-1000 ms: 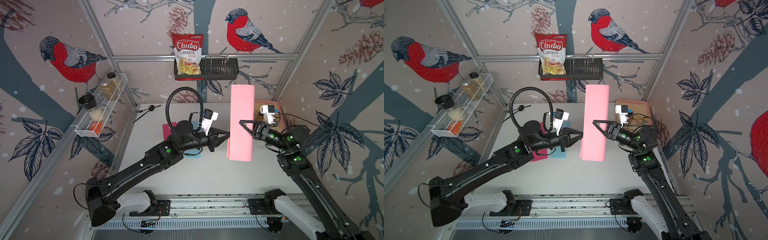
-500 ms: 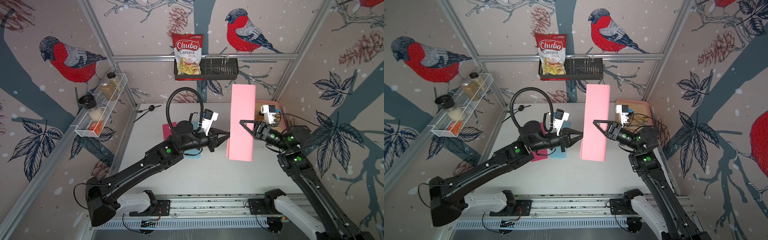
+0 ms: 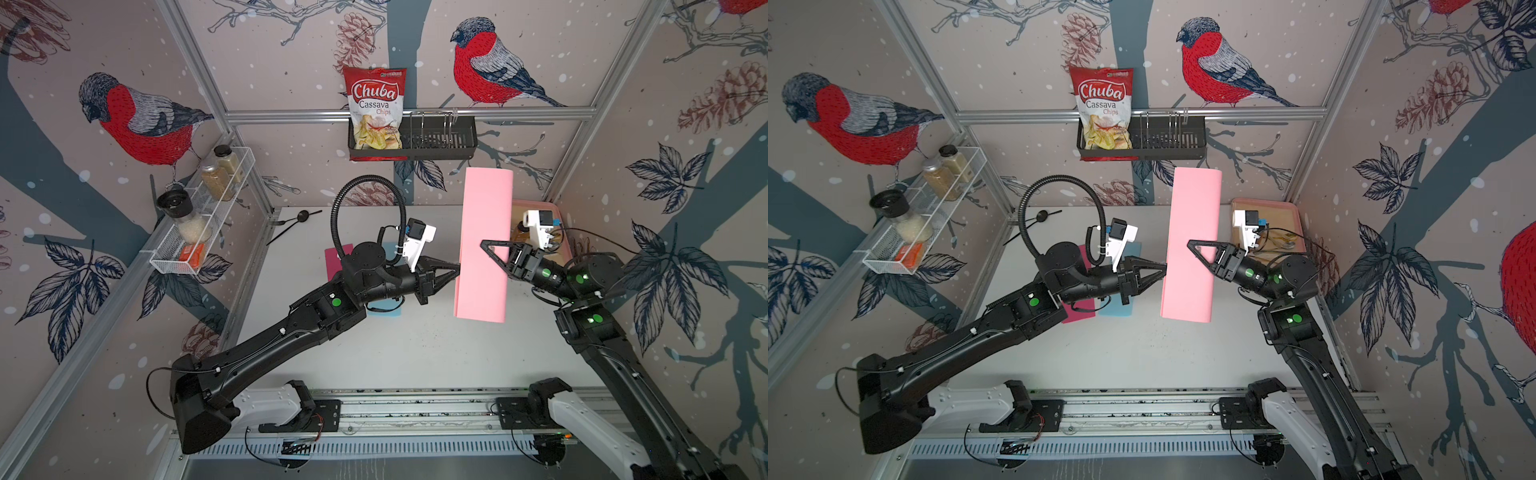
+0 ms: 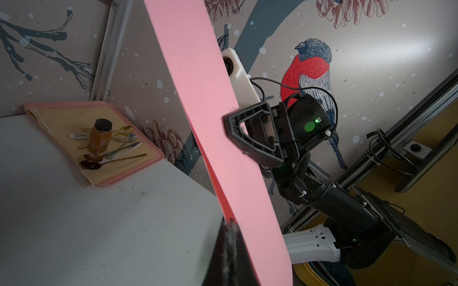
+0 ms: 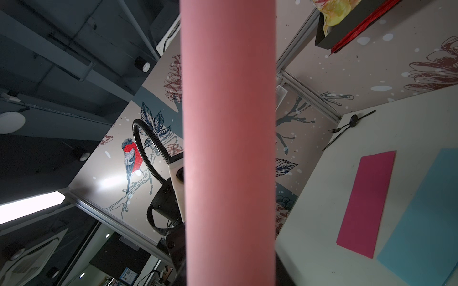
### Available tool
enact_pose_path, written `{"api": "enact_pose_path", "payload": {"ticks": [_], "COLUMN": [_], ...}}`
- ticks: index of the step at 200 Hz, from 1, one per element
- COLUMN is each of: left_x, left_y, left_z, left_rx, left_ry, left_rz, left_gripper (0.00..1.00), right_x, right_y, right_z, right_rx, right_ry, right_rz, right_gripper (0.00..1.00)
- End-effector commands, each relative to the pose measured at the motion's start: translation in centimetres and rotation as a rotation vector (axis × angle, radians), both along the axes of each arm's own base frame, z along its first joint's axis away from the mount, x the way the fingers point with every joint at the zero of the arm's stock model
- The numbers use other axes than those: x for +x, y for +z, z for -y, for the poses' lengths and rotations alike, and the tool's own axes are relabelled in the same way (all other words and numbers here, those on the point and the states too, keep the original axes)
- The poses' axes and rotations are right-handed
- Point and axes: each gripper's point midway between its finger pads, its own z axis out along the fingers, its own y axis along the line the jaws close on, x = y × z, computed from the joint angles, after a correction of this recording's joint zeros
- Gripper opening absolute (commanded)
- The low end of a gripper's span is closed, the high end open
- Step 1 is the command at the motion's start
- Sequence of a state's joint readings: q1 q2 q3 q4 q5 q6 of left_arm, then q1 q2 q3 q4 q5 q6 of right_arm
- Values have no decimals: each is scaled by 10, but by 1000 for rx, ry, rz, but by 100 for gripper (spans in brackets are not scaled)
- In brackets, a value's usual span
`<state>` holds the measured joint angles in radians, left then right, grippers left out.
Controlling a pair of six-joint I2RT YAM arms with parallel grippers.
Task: Fold the rectangular paper in half along the long edge
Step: Fold the paper.
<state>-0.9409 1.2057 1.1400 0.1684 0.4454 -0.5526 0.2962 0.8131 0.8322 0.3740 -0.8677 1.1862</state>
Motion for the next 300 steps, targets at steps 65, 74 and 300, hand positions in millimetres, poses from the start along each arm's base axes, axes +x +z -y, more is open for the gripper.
{"api": "enact_pose_path", "payload": {"ticks": [65,74,300], "left_x": [-2,-2,-2], "left_y": [7,7,11], "left_z": [0,0,-5], "left_rx": [-14,-13,-12], "left_ry": [-6,-6,13], "left_rz": [17,17,23], "left_gripper": [4,4,36], "right_x": [-7,-8,-18], "right_y": [11,12,16], "right_z": [0,0,-5], "right_rx": [-3,0,-6], "right_ry": [19,21,63], "right_rz": [37,39,62], "right_gripper": [27,30,26]}}
